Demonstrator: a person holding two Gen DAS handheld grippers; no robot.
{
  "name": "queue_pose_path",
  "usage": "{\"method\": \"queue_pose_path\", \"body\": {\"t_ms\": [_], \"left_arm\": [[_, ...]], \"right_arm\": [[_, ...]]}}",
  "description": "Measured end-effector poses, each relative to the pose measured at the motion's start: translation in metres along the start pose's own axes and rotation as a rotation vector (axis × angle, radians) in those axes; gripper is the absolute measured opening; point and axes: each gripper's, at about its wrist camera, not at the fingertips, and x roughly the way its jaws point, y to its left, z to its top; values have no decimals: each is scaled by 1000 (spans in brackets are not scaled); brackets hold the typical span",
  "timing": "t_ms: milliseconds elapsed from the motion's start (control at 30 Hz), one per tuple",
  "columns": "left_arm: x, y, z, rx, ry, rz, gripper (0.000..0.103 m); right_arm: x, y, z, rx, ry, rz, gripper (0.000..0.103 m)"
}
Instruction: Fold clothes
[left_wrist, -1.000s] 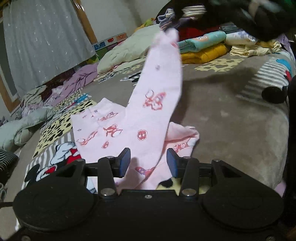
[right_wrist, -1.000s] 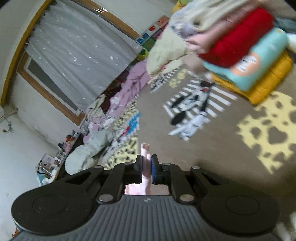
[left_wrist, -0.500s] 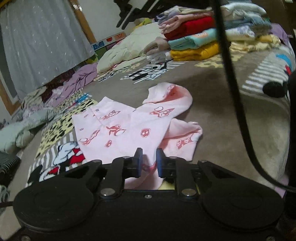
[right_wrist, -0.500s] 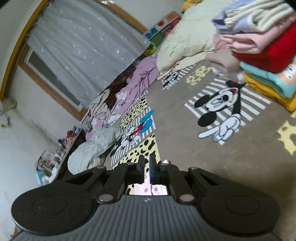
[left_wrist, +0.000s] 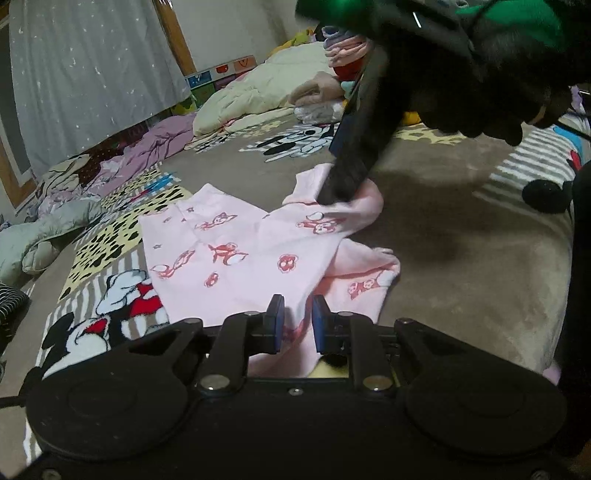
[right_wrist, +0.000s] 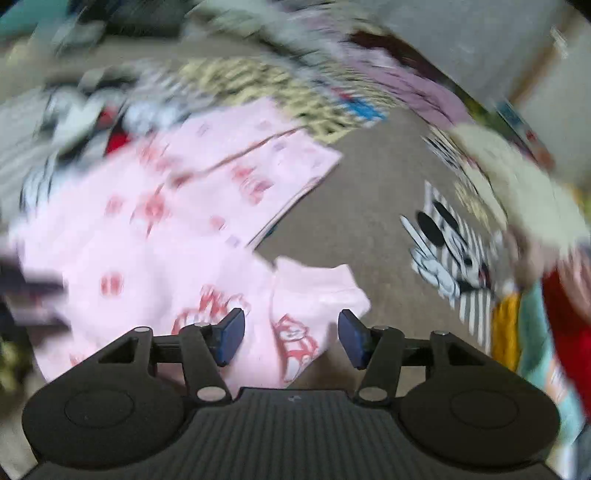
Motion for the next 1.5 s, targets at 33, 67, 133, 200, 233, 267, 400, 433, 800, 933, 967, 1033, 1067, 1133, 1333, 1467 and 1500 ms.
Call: {"method": "queue_pose_path", "body": {"t_ms": [33, 67, 133, 200, 233, 267, 400, 433, 800, 933, 967, 1033, 1067, 1133, 1333, 1467, 1500], "left_arm": [[0, 1, 0, -5, 1, 1, 16], [0, 2, 0, -12, 2, 1, 16], [0, 3, -1, -23, 3, 2, 16], [0, 4, -1, -28, 4, 2, 16], [0, 5, -1, -30, 4, 1, 16], [0, 5, -1, -33, 4, 0, 16], [0, 7, -1, -44, 5, -5, 16], [0, 7, -1, -47, 4, -7, 16], [0, 10, -1, -57, 6, -12, 16], [1, 11, -1, -61, 6, -13, 16], [1, 12, -1, -62, 6, -13, 16], [1, 11, -1, -60, 6, -15, 16], [1, 11, -1, -58, 5, -15, 16], [1, 10, 0, -57, 6, -13, 16], [2, 11, -1, -60, 7, -5, 16], [3, 11, 0, -63, 6, -2, 16], [2, 12, 0, -64, 4, 0, 16]], "right_arm": [[4, 6, 1, -57, 22, -26, 48], [6, 8, 1, -95, 38, -53, 43], [8, 6, 0, -117, 51, -110, 42], [8, -4, -5, -64, 52, -123, 42], [8, -10, -8, -34, 55, -136, 42], [7, -16, -12, 5, 54, -144, 42], [2, -32, -29, 133, -3, -151, 40], [-1, -35, -32, 153, -27, -154, 40], [5, -118, -91, 931, -32, 49, 38], [6, -117, -129, 1060, -68, 124, 38], [7, -118, -133, 1080, -84, 134, 38], [11, -121, -143, 1153, -116, 161, 38], [12, -122, -148, 1190, -132, 174, 38], [16, -125, -157, 1263, -164, 201, 38], [26, -133, -184, 1468, -258, 277, 37], [30, -134, -182, 1515, -281, 281, 10], [28, -136, -179, 1516, -290, 280, 9]]}}
